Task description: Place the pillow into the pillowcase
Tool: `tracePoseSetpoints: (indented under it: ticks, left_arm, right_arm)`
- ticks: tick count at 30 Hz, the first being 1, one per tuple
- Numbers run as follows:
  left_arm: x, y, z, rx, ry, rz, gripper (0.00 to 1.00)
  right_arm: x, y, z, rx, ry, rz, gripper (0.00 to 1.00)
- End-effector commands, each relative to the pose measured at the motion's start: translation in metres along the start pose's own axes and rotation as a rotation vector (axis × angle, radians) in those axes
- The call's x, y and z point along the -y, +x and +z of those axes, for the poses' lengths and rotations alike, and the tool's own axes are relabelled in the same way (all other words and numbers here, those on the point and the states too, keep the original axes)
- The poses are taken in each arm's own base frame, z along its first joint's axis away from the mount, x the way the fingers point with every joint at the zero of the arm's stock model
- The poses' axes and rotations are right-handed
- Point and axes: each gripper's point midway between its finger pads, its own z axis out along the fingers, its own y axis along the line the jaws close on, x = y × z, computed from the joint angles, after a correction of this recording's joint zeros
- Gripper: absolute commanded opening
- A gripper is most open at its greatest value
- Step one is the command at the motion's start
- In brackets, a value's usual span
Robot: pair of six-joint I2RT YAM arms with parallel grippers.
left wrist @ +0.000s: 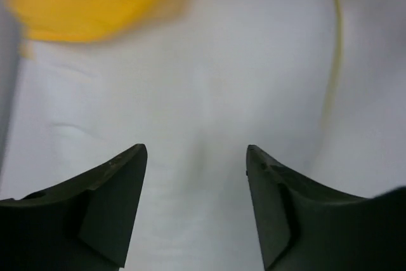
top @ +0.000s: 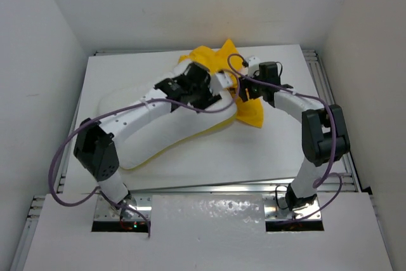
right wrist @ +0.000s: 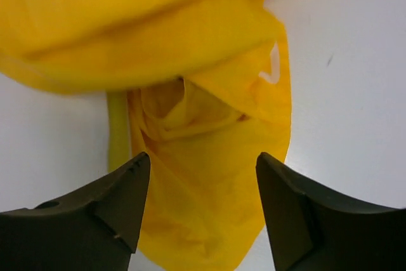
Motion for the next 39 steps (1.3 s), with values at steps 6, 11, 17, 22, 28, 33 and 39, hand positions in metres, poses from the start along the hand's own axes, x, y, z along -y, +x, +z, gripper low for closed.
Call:
tracePoseSetpoints:
  ticks: [6, 11, 17, 22, 28, 33, 39]
  left_arm:
    - [0.075, 0.105, 0.015, -0.344, 0.197, 0.164, 0.83]
    - [0.085, 0.111, 0.028, -0.378, 0.223, 0.192, 0.85]
    - [0.099, 0.116, 0.012, -0.423, 0.37, 0.276, 0.87]
    - [0.107, 0.128, 0.006, -0.46, 0.408, 0.261, 0.87]
    - [0.119, 0.159, 0.027, -0.55, 0.393, 0.288, 0.96]
    - [0.109, 0.159, 0.049, -0.516, 0.279, 0.287, 0.97]
    - [0.107, 0.161, 0.074, -0.493, 0.17, 0.196, 0.34]
  right_arm:
    - [0.024, -0.013, 0.027, 0.064, 0.078, -0.213, 0.64]
    - [0.027, -0.005, 0.055, 0.056, 0.067, -0.23, 0.58]
    - [0.025, -0.003, 0.086, 0.02, 0.013, -0.239, 0.51]
    - [0.03, 0.005, 0.093, 0.014, 0.035, -0.248, 0.47]
    - [0.04, 0.008, 0.103, -0.005, 0.091, -0.208, 0.07]
    - [0.042, 0.0, 0.087, 0.022, 0.115, -0.21, 0.0]
    - [0.036, -0.014, 0.057, 0.041, 0.11, -0.193, 0.0]
